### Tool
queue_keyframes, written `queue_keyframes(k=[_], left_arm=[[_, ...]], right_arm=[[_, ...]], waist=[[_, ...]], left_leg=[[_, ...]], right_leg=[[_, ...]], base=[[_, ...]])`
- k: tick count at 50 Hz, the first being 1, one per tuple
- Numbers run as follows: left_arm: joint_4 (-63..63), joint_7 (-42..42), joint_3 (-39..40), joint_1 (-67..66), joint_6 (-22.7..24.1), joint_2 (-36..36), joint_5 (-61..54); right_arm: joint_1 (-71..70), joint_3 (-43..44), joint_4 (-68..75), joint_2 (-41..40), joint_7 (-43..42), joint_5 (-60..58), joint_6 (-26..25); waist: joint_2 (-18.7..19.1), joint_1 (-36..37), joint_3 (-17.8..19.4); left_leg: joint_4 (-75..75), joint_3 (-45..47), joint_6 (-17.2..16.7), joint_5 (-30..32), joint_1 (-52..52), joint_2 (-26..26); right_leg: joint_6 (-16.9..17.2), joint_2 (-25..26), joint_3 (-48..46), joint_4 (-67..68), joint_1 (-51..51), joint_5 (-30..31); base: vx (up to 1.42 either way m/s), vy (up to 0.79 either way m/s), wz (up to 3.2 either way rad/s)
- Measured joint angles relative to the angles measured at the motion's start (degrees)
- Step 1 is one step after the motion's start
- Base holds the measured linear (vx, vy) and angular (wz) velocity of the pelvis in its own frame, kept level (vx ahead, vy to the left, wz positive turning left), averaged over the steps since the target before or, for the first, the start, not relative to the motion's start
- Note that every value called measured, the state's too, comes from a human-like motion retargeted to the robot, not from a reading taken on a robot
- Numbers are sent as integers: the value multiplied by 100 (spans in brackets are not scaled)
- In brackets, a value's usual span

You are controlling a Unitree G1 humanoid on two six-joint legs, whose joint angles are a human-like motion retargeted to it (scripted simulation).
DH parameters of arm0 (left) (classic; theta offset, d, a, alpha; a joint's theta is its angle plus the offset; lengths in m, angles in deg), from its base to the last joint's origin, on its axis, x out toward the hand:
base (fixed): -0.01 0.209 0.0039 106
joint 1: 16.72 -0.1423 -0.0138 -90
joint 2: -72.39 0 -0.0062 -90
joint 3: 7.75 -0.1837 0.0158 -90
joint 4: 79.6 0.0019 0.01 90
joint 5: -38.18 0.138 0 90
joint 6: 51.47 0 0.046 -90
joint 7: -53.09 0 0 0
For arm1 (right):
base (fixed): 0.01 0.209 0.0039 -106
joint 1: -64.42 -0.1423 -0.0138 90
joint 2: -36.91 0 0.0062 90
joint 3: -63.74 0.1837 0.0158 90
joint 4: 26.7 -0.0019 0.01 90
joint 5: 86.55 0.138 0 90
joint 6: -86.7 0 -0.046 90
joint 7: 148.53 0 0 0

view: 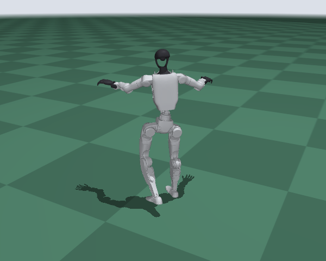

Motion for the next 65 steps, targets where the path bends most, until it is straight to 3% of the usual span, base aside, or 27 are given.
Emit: queue_keyframes(k=[3,8,12,15,20,23,25,30,35,40,43,47,52,55,58,62,65], left_arm=[[-24,494,-12,11,377,-66,-250],[-23,1789,56,-40,1415,-248,-996],[17,2721,143,19,2436,-396,-1560],[129,2821,196,59,2588,-501,-1846],[369,2219,250,80,1794,-654,-1780],[411,1979,307,-4,1601,-701,-1712],[416,1918,353,-101,1615,-741,-1692],[453,1601,501,-419,1535,-872,-1287],[487,907,711,-745,1177,-1020,-539],[508,572,900,-1018,1252,-1141,-145],[490,839,1095,-1118,1394,-1137,-385],[438,1628,1336,-1146,1939,-1008,-1166],[458,1877,1424,-1239,2172,-812,-1375],[543,1476,1372,-1306,1751,-732,-1133],[644,822,1287,-1321,998,-718,-700],[713,118,1250,-1314,193,-736,-201],[711,-185,1278,-1339,-64,-775,67]], right_arm=[[-18,-51,14,-17,-279,4,250],[-93,-106,6,-30,-948,82,853],[-168,-70,15,-111,-1408,-38,1226],[-168,-5,37,-174,-1324,-195,1135],[-166,91,135,-212,-823,-354,694],[-192,112,232,-219,-721,-307,610],[-213,105,289,-235,-739,-204,659],[-226,44,375,-300,-673,53,920],[-251,-17,445,-361,-332,27,949],[-390,-78,471,-363,-251,2,1028],[-558,-71,446,-302,-398,-51,1018],[-856,-76,441,-145,-866,-95,1051],[-1117,-150,573,55,-1107,-186,1041],[-1155,-203,689,84,-873,-268,849],[-1115,-217,759,81,-424,-348,487],[-957,-120,754,104,68,-387,51],[-811,8,724,131,236,-365,-86]], waist=[[69,210,27],[323,330,147],[425,248,225],[441,280,215],[568,442,106],[621,508,65],[667,552,24],[846,669,-259],[797,949,-620],[672,1336,-727],[627,1600,-571],[595,1863,-208],[622,1930,68],[606,1846,126],[494,1751,74],[204,1616,-68],[63,1487,-173]], left_leg=[[-949,-823,23,208,336,-242],[-2293,-2459,-317,483,1035,-475],[-3030,-1977,-542,420,1450,-289],[-3722,-1266,-652,609,1623,-293],[-4792,-518,-1044,1242,1600,-340],[-5173,-200,-1100,1545,1576,-442],[-5328,-3,-1123,1699,1547,-429],[-5402,403,-1191,1917,1231,-135],[-5402,727,-1158,2101,805,69],[-5402,1035,-1129,2339,489,213],[-5402,1228,-1196,2495,375,281],[-5402,1396,-1283,2643,167,294],[-5402,1447,-1086,2523,-198,238],[-5402,1482,-880,2472,-186,115],[-5396,1532,-608,2463,82,-116],[-4432,1535,-249,1813,354,-349],[-3481,1195,-163,1239,596,-421]], right_leg=[[37,132,825,0,13,48],[116,561,1867,11,50,150],[116,761,2023,9,-130,126],[116,626,1326,0,-468,20],[116,88,-1161,0,-916,-367],[77,-242,-1863,0,-761,39],[-102,-312,-1910,28,-556,221],[-460,-261,-1625,1428,-487,-657],[-532,-134,-1203,2821,-355,-1469],[-365,330,-426,3236,245,-1675],[-220,446,-364,2688,821,-1574],[-208,369,-569,1185,1428,-1805],[-150,321,-737,312,1377,-1431],[-180,260,-828,173,1167,-1167],[-162,131,-915,181,852,-966],[-52,-206,-986,221,424,-753],[14,-366,-995,203,211,-579]], base=[[-1,28,-267],[-11,24,-217],[-25,20,-142],[-38,25,-143],[-44,23,-132],[-40,20,-93],[-37,10,-77],[-35,-1,-64],[-35,-9,-63],[-41,-18,-56],[-48,-24,-48],[-57,-25,-24],[-60,-18,11],[-55,-12,34],[-50,-9,34],[-44,-4,31],[-39,1,21]])
